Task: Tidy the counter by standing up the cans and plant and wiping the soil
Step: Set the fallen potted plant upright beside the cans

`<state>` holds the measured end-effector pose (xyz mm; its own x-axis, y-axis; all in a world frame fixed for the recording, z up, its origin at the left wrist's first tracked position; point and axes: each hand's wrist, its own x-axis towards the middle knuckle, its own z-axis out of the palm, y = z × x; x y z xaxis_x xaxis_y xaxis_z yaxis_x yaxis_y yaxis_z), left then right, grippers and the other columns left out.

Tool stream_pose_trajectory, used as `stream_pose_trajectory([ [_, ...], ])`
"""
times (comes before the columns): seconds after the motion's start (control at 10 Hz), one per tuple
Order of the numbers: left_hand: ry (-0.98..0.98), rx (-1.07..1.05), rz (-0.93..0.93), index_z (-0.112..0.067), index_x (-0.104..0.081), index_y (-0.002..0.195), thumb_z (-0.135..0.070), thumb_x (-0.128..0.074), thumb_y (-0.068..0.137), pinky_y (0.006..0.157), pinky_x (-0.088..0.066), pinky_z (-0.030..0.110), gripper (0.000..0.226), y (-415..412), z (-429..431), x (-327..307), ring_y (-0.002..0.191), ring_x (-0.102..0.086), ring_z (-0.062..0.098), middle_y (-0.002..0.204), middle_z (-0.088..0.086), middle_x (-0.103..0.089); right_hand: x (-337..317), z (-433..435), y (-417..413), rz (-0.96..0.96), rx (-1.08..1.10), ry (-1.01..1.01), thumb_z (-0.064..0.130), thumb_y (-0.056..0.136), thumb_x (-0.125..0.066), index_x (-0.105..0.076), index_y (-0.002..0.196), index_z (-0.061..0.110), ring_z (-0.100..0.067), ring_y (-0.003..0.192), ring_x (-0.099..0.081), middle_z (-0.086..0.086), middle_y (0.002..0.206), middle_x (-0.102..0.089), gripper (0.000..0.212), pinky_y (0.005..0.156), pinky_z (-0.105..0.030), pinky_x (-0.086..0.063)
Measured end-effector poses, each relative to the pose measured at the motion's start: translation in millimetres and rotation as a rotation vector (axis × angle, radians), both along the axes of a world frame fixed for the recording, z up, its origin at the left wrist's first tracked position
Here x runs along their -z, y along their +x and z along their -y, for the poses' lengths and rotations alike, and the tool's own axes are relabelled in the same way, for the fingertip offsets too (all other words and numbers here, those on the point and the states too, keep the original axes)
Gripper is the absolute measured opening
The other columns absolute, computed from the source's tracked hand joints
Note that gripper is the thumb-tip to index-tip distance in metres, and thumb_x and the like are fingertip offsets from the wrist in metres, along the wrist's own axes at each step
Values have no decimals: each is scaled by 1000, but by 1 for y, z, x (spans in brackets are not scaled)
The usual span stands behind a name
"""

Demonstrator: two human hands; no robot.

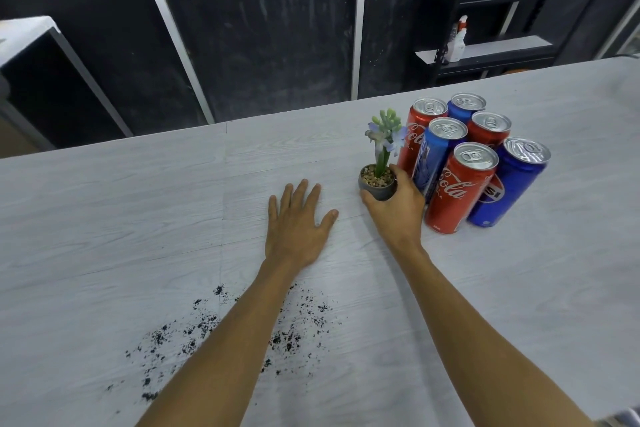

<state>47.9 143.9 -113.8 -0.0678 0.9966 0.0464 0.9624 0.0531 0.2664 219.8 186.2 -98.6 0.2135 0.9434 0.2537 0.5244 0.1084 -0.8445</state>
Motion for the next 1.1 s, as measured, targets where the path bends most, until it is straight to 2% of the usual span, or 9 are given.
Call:
stream_pose_trajectory([
  [0.3, 5, 1, -1, -31, -12, 153, -65, -19, 94, 120, 5, 45, 69, -1, 0, 0, 149, 6, 16, 162, -6, -3, -1, -6, -7, -42, 58, -27, 32, 67, -85, -52, 125, 14, -20, 114, -56, -5, 123, -60, 69, 97, -39, -49],
  [0.8, 7, -2, -5, -31, -12, 153, -65, -19, 94, 120, 5, 45, 69, -1, 0, 0, 149, 6, 16, 162, -7, -3, -2, -6, -9, -32, 61, -53, 34, 68, -84, -49, 128, 16, -22, 119, -53, -5, 128, -57, 72, 99, -43, -49],
  [1.0, 15, 4, 10, -30, -14, 153, -64, -22, 95, 120, 5, 44, 68, -1, 1, -1, 149, 4, 16, 162, -6, -5, -4, 1, -9, -48, 38, -80, 33, 73, -81, -37, 140, 14, -24, 131, -44, -8, 142, -46, 82, 107, -44, -40],
  [1.1, 17, 11, 41, -29, -17, 153, -63, -25, 95, 120, 5, 44, 67, -2, 2, -3, 149, 3, 15, 162, -6, -7, -6, 10, -8, -20, 22, -102, 31, 82, -73, -31, 145, 13, -23, 137, -34, -8, 148, -38, 78, 111, -35, -31],
])
